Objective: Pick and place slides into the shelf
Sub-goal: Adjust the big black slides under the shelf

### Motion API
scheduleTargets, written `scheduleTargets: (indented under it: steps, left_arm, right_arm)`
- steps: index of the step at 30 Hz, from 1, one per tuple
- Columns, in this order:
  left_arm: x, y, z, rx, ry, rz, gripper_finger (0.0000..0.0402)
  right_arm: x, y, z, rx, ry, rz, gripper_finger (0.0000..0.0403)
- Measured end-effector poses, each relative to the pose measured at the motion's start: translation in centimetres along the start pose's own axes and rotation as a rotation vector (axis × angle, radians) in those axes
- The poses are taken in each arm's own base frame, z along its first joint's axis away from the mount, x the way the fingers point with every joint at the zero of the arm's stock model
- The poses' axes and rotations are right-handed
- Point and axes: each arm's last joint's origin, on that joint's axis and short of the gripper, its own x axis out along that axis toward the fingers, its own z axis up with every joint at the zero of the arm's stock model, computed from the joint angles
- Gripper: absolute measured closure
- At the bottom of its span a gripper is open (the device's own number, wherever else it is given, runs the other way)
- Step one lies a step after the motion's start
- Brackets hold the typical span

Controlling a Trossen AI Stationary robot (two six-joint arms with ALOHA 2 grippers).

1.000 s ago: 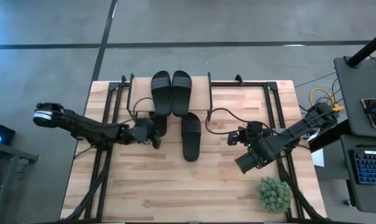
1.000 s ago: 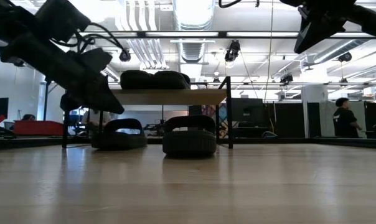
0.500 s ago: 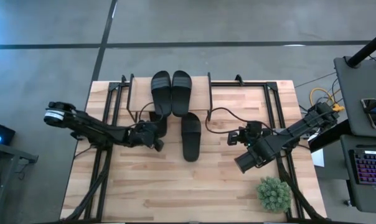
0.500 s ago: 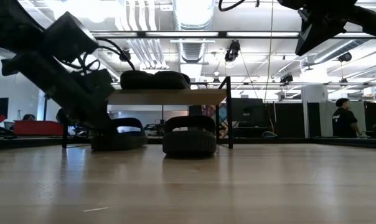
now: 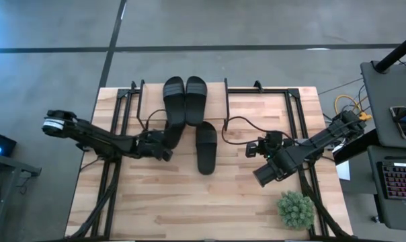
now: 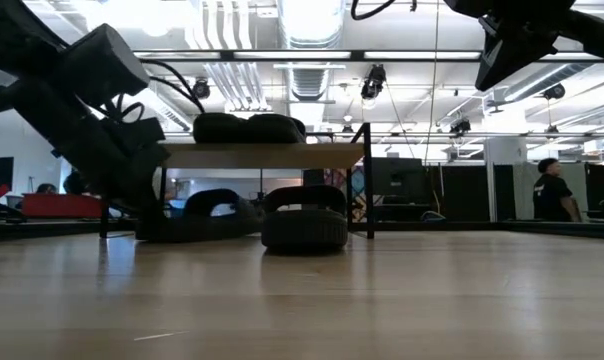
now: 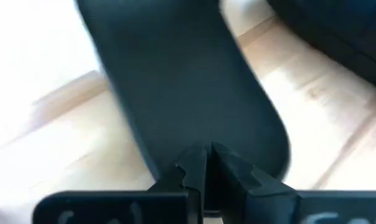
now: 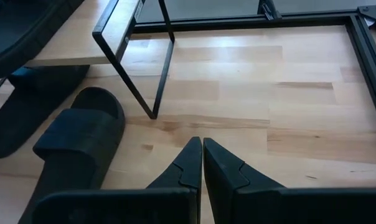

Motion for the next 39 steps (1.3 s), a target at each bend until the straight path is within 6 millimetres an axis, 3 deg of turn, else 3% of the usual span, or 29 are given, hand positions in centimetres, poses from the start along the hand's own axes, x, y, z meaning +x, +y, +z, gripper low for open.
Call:
scheduleTargets:
  steps: [9, 16, 27, 39]
  left_arm:
    - [-0.7, -0.3, 1.2, -0.065, -0.111, -0.045, 0.0391]
    - [-1.4, -1.3, 2.2, 0.002, -0.106, -0.14, 0.0391]
    - [-2.0, 0.3, 0.8, 0.05, 0.025, -0.107, 0.0391]
    - [-0.6, -0.3, -0.1, 0.078, 0.063, -0.1, 0.0391]
  right_arm:
    - [0.5, 0.1, 0.4, 0.001, -0.006, -0.021, 0.0394]
    - [0.5, 0.3, 0.5, 0.005, 0.006, -0.024, 0.0394]
    - [0.5, 0.4, 0.3, -0.033, 0.039, -0.022, 0.0394]
    - [0.6, 0.3, 0.3, -0.05, 0.036, -0.023, 0.0394]
